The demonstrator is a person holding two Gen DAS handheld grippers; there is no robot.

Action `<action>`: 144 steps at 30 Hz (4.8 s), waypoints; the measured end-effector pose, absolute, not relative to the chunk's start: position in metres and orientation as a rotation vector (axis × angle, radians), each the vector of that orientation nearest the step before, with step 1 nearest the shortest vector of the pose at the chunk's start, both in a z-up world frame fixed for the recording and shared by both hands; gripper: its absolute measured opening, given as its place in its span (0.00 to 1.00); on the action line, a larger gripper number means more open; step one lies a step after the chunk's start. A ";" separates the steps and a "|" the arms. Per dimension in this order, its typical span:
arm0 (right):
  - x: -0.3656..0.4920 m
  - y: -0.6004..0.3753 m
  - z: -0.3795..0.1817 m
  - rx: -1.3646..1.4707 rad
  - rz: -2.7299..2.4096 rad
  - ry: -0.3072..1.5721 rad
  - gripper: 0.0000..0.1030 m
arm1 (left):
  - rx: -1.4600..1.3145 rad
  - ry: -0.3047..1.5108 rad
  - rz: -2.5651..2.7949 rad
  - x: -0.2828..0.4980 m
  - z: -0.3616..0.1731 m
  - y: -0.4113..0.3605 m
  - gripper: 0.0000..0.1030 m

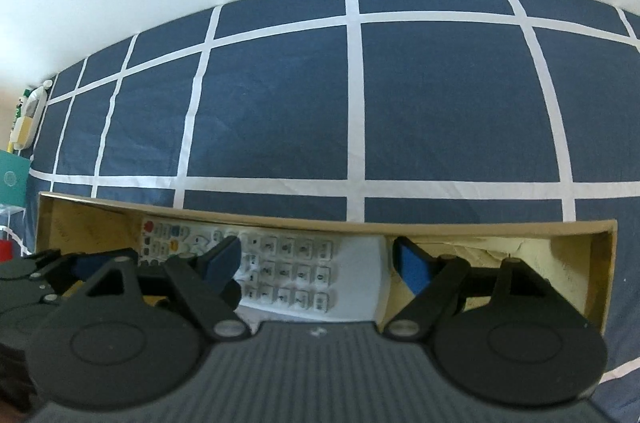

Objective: Organize objects
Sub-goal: 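Open the right tool to release the remote onto the AC remotes, then move the right tool out of the box toward the white plastic plate, then close the right tool on the edge of the white plastic plate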

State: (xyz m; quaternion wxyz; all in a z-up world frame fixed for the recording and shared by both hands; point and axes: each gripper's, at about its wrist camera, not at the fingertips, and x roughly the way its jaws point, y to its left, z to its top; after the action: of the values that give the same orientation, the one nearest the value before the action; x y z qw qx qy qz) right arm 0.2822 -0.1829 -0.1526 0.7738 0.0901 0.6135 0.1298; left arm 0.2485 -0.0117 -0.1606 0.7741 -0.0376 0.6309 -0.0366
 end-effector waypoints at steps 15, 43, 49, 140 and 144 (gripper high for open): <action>0.262 -0.195 -0.111 0.180 0.282 1.268 0.83 | -0.097 1.323 -0.058 0.219 -0.119 -0.020 0.97; 0.119 -0.267 -0.028 0.216 0.213 1.136 1.00 | -0.043 1.226 -0.073 0.082 -0.038 -0.069 1.00; 0.085 -0.293 -0.020 0.222 0.178 1.126 1.00 | -0.026 1.225 -0.088 0.052 -0.031 -0.089 1.00; 0.020 -0.646 -0.156 -0.243 0.413 1.482 0.99 | -0.380 1.427 0.202 -0.114 -0.170 -0.479 1.00; 0.021 -0.648 -0.162 -0.232 0.439 1.495 0.97 | -0.410 1.428 0.200 -0.112 -0.174 -0.485 1.00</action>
State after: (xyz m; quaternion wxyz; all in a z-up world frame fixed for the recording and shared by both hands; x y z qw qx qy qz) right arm 0.0206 -0.6476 -0.1620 0.7055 -0.1044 0.6726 0.1975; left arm -0.1125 -0.4853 -0.1740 0.7321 -0.1864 0.6489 0.0910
